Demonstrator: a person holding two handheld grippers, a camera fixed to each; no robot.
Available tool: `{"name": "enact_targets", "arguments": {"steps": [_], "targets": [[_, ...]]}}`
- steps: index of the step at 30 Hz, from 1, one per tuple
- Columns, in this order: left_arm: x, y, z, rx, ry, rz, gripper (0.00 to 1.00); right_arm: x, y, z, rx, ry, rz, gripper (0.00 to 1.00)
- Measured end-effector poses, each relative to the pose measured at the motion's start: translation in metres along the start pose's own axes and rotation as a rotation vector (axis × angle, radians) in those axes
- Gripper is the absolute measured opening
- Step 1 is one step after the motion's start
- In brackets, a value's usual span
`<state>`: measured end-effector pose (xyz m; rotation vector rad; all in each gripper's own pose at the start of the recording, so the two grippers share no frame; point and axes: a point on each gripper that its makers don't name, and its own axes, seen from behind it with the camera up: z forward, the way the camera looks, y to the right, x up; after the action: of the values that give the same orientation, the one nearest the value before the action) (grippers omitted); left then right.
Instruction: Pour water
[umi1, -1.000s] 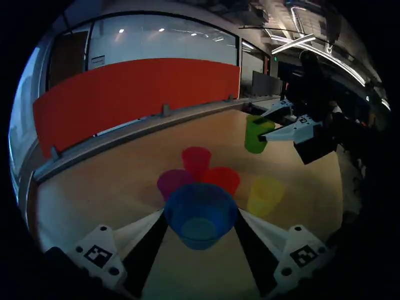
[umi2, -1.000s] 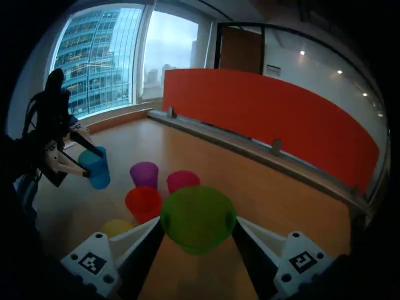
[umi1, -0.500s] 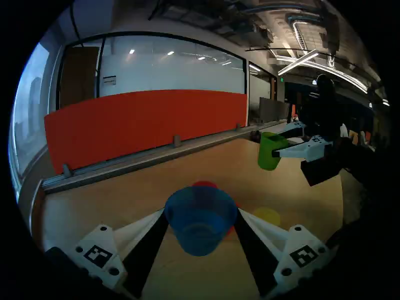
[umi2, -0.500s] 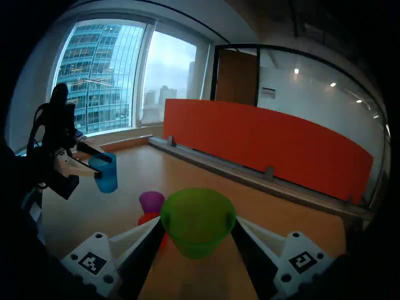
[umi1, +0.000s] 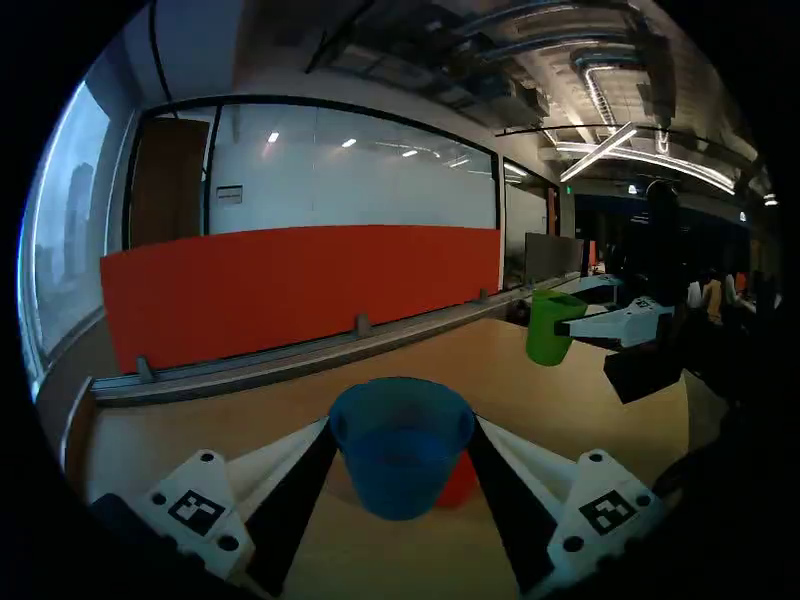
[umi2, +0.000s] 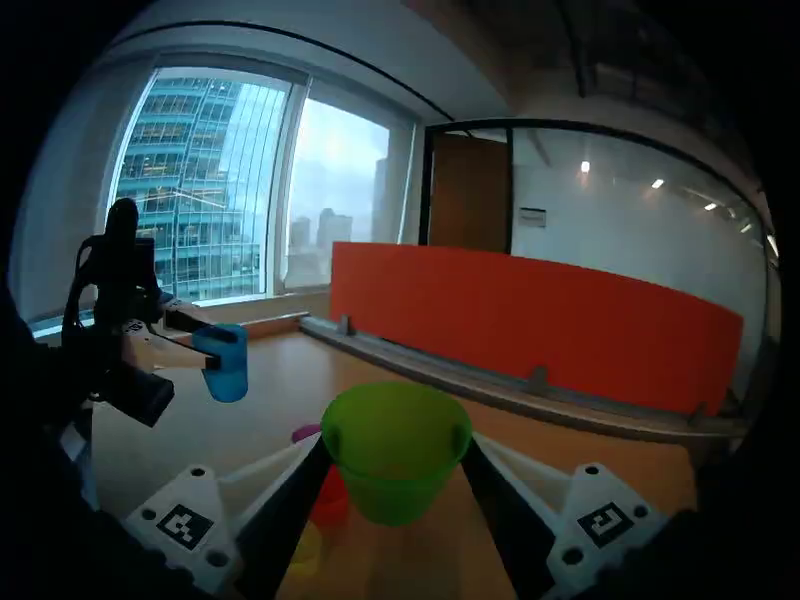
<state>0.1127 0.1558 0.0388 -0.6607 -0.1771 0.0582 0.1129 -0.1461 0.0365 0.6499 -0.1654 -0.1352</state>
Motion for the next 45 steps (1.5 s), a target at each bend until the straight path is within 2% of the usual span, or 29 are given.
{"name": "enact_targets", "arguments": {"steps": [14,45], "targets": [[0.029,-0.001,-0.005,0.011,0.080,-0.019,0.87,0.014,-0.001,-0.004,-0.001,0.043,0.007,0.91],[0.038,0.004,-0.006,-0.005,0.089,-0.005,0.87,0.027,-0.007,-0.009,0.006,0.083,-0.028,0.91]]}}
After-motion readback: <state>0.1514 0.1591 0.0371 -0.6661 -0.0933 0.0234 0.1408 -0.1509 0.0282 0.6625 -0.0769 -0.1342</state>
